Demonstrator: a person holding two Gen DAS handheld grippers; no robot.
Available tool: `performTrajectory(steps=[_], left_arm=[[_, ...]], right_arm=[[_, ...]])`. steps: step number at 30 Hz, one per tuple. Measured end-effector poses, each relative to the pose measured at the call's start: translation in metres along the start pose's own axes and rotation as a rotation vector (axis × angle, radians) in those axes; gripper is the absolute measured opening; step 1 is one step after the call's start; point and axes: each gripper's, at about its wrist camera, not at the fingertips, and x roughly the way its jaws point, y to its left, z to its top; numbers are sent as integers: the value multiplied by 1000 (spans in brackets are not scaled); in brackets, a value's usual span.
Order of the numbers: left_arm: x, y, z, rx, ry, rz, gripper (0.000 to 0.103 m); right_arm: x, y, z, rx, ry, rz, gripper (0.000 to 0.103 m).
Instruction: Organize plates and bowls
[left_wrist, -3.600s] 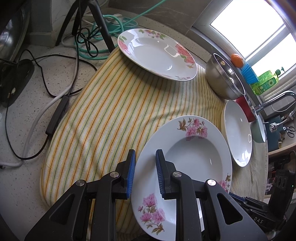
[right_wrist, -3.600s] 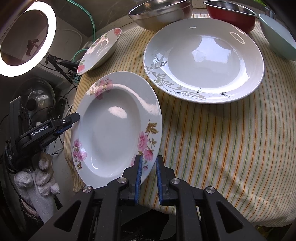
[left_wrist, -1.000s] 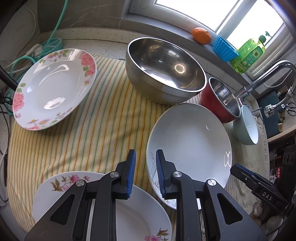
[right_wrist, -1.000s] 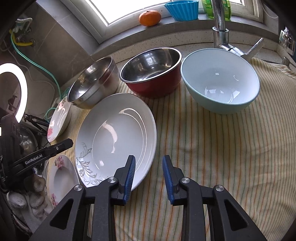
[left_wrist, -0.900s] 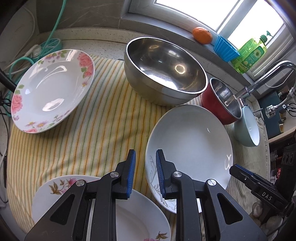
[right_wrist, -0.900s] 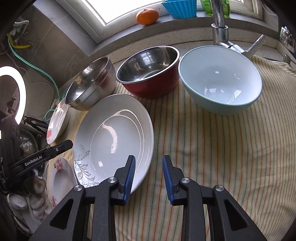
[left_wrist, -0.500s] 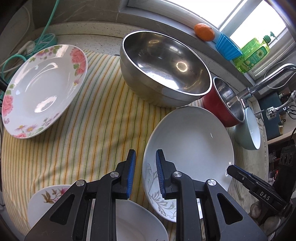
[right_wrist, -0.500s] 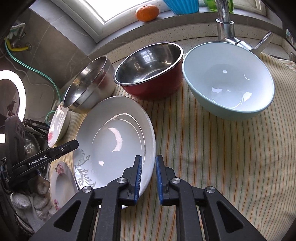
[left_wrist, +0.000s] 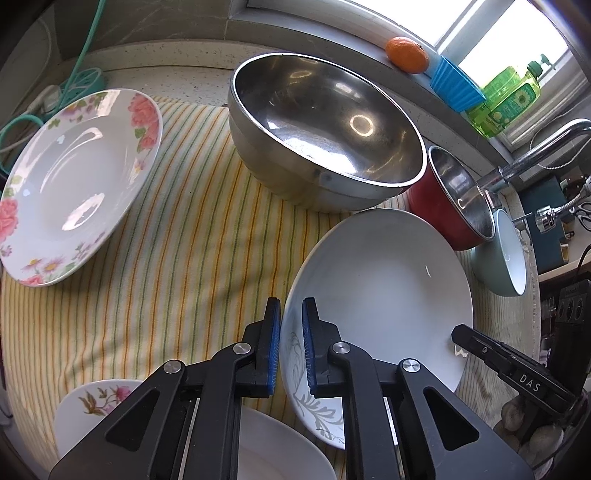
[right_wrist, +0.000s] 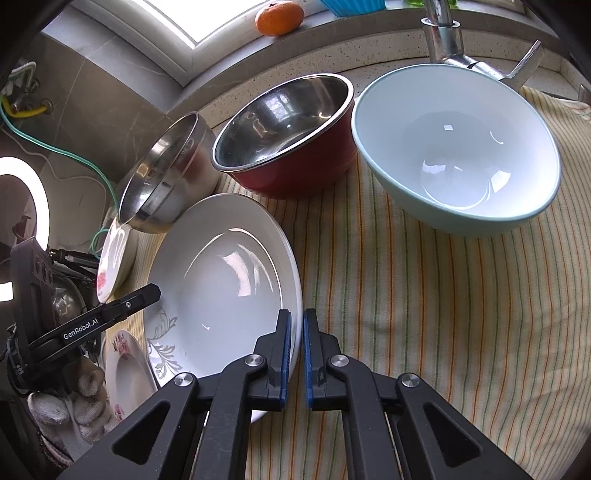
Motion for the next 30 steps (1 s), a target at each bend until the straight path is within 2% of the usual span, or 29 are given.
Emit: performTrajectory(steps=[15, 30], left_arm=[[-2, -1, -4, -2, 4, -20, 10], [-11, -19, -10, 25, -12, -53, 10]], right_arm=[[-3, -2, 0, 33, 11, -19, 5], [-23, -15, -8, 76, -8, -36, 6]])
